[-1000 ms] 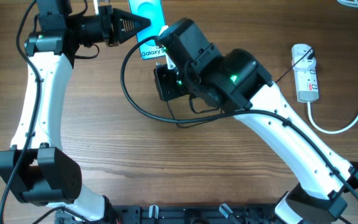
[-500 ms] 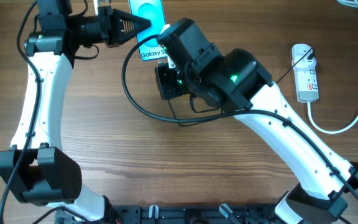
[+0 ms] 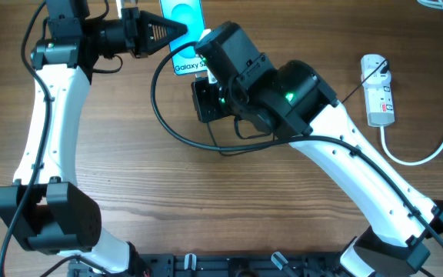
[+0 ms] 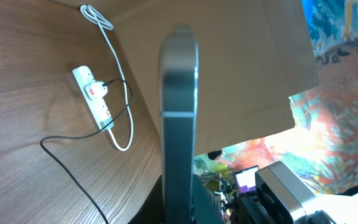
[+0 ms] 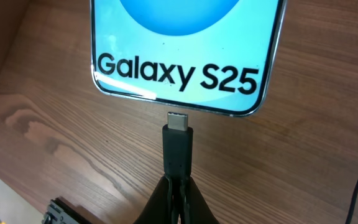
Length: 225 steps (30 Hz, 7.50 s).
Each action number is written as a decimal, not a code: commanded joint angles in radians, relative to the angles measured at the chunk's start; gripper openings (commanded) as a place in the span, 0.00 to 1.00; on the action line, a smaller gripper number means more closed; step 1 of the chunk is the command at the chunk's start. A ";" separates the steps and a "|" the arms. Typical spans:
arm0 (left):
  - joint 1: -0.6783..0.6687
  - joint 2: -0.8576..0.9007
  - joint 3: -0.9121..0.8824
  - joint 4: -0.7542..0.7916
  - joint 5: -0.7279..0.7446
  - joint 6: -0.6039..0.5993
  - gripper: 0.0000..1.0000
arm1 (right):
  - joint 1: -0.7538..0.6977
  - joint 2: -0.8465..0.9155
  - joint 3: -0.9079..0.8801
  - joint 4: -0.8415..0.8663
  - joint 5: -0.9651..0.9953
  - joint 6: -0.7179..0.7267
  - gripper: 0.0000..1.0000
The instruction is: Plug charger to phone and switch on socket
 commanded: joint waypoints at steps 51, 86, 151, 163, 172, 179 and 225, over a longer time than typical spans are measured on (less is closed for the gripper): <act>-0.006 0.001 0.006 0.007 0.061 0.006 0.04 | 0.002 0.021 0.003 0.008 -0.032 0.022 0.04; -0.006 0.001 0.006 0.006 0.061 0.005 0.04 | 0.002 0.021 0.003 0.013 -0.057 0.005 0.04; -0.039 0.001 0.006 0.003 0.076 0.035 0.04 | 0.001 0.021 0.003 0.028 0.003 0.011 0.05; -0.039 0.001 0.006 0.003 0.076 0.036 0.04 | -0.009 0.019 0.005 0.017 0.063 0.009 0.04; -0.039 0.001 0.006 -0.013 0.076 0.063 0.04 | -0.012 0.018 0.025 0.017 0.068 0.003 0.04; -0.039 0.001 0.006 -0.019 0.076 0.070 0.04 | -0.012 0.018 0.039 0.016 0.074 0.001 0.04; -0.039 0.001 0.006 -0.154 -0.151 0.120 0.04 | -0.013 0.005 0.039 0.064 0.019 -0.047 0.72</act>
